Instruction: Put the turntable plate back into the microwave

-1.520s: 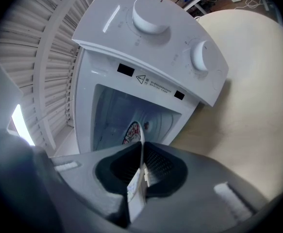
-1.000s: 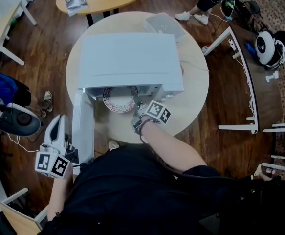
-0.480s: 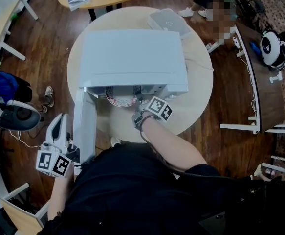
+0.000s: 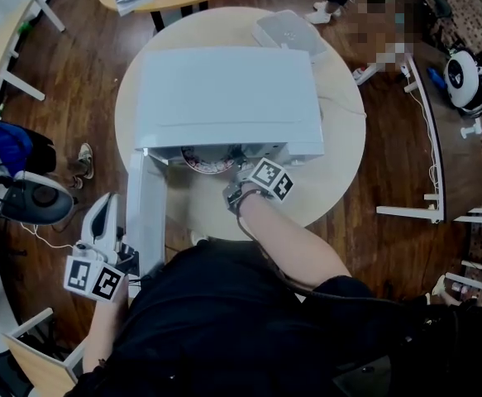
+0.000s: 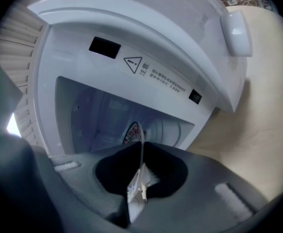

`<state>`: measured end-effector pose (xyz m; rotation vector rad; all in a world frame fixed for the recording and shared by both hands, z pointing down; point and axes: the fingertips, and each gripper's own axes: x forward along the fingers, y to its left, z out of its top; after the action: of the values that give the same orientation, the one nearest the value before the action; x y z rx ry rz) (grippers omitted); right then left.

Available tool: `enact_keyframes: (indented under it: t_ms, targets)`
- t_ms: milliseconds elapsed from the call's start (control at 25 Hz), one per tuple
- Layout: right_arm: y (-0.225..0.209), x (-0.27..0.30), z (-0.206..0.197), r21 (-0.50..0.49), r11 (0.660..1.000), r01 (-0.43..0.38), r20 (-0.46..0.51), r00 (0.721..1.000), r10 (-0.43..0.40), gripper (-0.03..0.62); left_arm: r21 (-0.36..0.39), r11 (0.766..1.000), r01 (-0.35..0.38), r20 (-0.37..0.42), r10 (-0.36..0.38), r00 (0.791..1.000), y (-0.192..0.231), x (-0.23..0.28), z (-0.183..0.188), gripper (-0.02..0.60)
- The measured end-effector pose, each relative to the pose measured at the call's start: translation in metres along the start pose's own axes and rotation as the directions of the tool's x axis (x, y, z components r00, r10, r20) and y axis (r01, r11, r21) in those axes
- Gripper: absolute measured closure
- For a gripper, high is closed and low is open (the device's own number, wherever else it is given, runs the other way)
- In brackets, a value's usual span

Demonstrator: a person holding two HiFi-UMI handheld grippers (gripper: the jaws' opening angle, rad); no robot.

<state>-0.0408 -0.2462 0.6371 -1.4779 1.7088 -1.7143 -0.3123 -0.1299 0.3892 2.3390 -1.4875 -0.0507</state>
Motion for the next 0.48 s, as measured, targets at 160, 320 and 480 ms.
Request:
enact_keyframes:
  t_ms: [160,320,480]
  targets:
    - [0.002,0.007,0.004,0.003,1.000,0.004,0.011,1.000,-0.004,0.574,-0.008,1.000,-0.006,-0.001,0.006,1.000,0.003,-0.001,-0.001,0.578]
    - [-0.002,0.013,0.002,0.003,1.000,0.017,0.011,1.000,-0.017,0.574,-0.011,1.000,-0.005,-0.015,0.004,1.000,0.003,-0.004,-0.006,0.578]
    - [-0.003,0.020,0.004,0.006,1.000,0.022,0.017,1.000,-0.022,0.574,-0.014,1.000,-0.009,-0.013,0.008,1.000,0.004,-0.005,-0.006,0.578]
